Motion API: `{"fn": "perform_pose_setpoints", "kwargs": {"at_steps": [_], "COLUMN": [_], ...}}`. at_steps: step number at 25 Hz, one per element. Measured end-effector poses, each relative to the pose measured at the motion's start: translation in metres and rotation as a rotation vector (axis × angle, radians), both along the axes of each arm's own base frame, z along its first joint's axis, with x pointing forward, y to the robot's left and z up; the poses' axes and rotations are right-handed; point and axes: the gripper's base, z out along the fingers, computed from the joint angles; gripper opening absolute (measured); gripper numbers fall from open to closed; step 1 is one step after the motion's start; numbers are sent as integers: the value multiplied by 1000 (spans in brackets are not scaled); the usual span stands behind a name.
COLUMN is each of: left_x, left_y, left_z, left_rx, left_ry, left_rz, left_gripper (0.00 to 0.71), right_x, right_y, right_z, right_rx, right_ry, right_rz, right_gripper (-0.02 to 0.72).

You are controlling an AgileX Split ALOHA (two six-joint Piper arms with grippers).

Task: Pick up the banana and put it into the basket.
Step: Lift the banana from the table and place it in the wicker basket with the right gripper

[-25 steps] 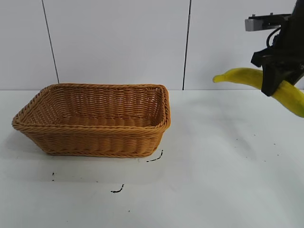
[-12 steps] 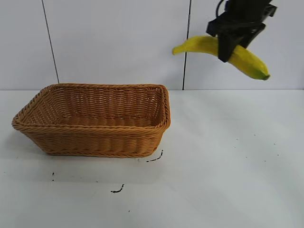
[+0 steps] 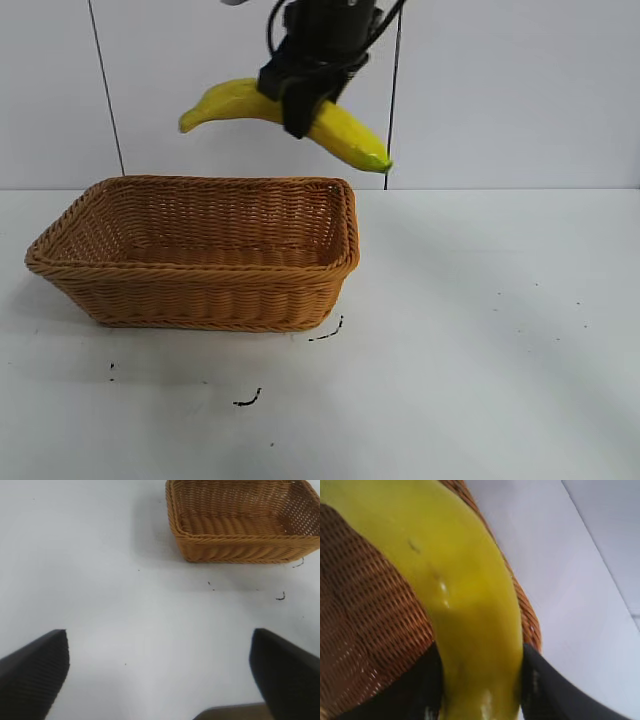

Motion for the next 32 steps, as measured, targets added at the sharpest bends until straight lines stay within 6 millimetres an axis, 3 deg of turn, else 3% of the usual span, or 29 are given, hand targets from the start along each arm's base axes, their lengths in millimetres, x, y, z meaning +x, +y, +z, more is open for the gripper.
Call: {"fn": "perform_pose_setpoints", "kwargs": {"at_steps": [7, 14, 16, 17, 19, 21, 27, 29, 32], "left_x": [0, 0, 0, 0, 0, 0, 0, 0, 0], "left_y": [0, 0, 0, 0, 0, 0, 0, 0, 0], "left_z": [0, 0, 0, 0, 0, 0, 0, 0, 0], "left_rx": [0, 0, 0, 0, 0, 0, 0, 0, 0], "left_ry": [0, 0, 0, 0, 0, 0, 0, 0, 0], "left_rz": [0, 0, 0, 0, 0, 0, 0, 0, 0], "left_gripper": [695, 695, 695, 695, 695, 695, 695, 695, 695], "right_x": [10, 11, 11, 11, 11, 10, 6, 12, 31], "right_y": [3, 6, 6, 6, 6, 5, -6, -18, -51], "right_z": [-55, -60, -60, -60, -57, -50, 13, 30, 38], "right_rx": [-89, -49, -42, -40, -27, 3, 175, 226, 254], "right_ry": [15, 29, 36, 36, 38, 50, 101, 112, 130], "right_rz": [16, 10, 8, 6, -16, -76, -372, -466, -599], "right_gripper": [318, 318, 383, 462, 603, 659, 689, 689, 689]}}
